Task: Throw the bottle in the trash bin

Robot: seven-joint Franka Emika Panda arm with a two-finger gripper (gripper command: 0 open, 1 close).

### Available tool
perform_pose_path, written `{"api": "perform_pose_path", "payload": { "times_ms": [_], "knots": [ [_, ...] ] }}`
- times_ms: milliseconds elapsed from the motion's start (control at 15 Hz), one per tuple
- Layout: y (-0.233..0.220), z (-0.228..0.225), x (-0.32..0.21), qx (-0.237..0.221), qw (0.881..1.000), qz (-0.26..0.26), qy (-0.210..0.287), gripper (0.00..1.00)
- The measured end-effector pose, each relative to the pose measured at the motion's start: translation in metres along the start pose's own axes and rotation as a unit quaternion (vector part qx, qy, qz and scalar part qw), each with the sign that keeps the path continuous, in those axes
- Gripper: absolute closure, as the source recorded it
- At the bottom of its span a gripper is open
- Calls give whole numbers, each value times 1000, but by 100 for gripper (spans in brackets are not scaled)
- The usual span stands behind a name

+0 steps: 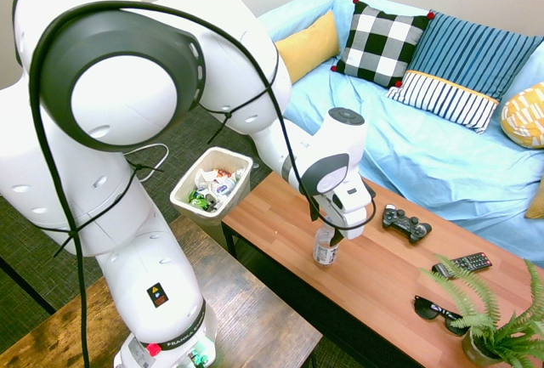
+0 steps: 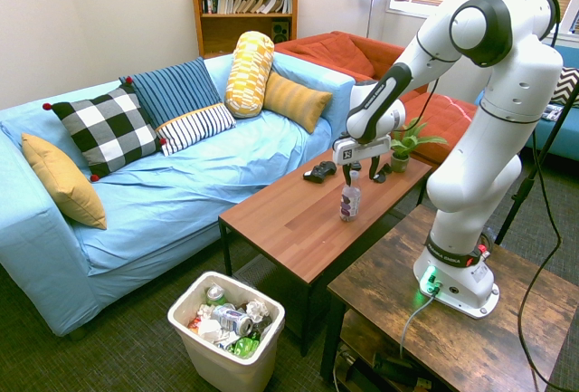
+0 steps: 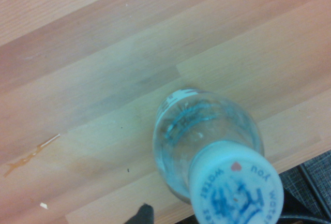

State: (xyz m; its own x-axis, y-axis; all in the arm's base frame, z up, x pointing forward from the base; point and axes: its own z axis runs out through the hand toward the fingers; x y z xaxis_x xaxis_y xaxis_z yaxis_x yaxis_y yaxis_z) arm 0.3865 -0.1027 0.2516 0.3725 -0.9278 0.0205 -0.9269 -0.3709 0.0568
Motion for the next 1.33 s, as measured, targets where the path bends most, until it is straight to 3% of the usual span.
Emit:
{"api": "perform_pose_path", "payload": {
  "times_ms": [133, 200, 1333],
  "knots": [
    [-6, 3, 4, 0, 1000, 2, -2, 0],
    [-9, 4, 5, 0, 1000, 3, -3, 100],
    [-30, 12, 7, 4, 1000, 12, -17, 100]
  ]
}}
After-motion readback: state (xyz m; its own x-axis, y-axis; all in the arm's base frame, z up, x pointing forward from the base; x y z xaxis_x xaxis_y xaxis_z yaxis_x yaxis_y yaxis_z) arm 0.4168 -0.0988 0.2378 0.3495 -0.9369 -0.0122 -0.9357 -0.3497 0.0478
